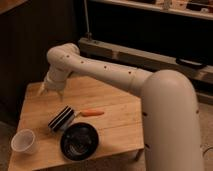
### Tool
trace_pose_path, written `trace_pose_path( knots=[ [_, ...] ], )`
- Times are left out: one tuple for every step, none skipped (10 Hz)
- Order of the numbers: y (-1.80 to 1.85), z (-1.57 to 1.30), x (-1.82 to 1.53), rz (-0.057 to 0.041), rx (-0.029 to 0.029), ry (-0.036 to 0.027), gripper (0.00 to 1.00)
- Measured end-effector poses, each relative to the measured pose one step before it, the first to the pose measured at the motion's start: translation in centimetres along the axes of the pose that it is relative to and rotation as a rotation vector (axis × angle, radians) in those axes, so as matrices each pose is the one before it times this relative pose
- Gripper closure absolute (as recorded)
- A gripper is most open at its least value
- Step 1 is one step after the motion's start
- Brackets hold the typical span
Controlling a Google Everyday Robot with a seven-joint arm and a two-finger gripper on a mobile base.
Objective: Move the arm in a circular motion
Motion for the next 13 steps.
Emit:
trace_pose_path(
  knots=[
    [0.001,-0.083,1.601,0.02430,-0.00690,0.02345,0.34],
    [0.404,-0.235,1.229,0.02170,-0.00964,0.02309,0.34],
    [0.716,-0.340,0.959,0.02185,-0.01116,0.02118,0.34],
    [1.129,-0.562,0.788,0.02536,-0.01114,0.02218,0.34],
    [1.418,-0.642,0.520,0.02504,-0.00876,0.02017,0.34],
    [1.899,-0.860,0.319,0.02876,-0.00850,0.02065,0.34],
    [2.158,-0.943,0.077,0.02916,-0.00766,0.01748,0.34],
    [1.982,-0.842,-0.050,0.02592,-0.00381,0.01487,0.34],
    [3.605,-1.467,-0.210,0.05000,-0.00209,0.02577,0.34],
    [1.914,-0.742,-0.142,0.02885,-0.00011,0.01239,0.34],
    [2.323,-0.863,-0.151,0.03541,-0.00059,0.01488,0.34],
    [3.014,-1.190,-0.360,0.04520,0.00073,0.02218,0.34],
    [2.151,-0.970,-0.436,0.03409,0.00592,0.02312,0.34]
  ],
)
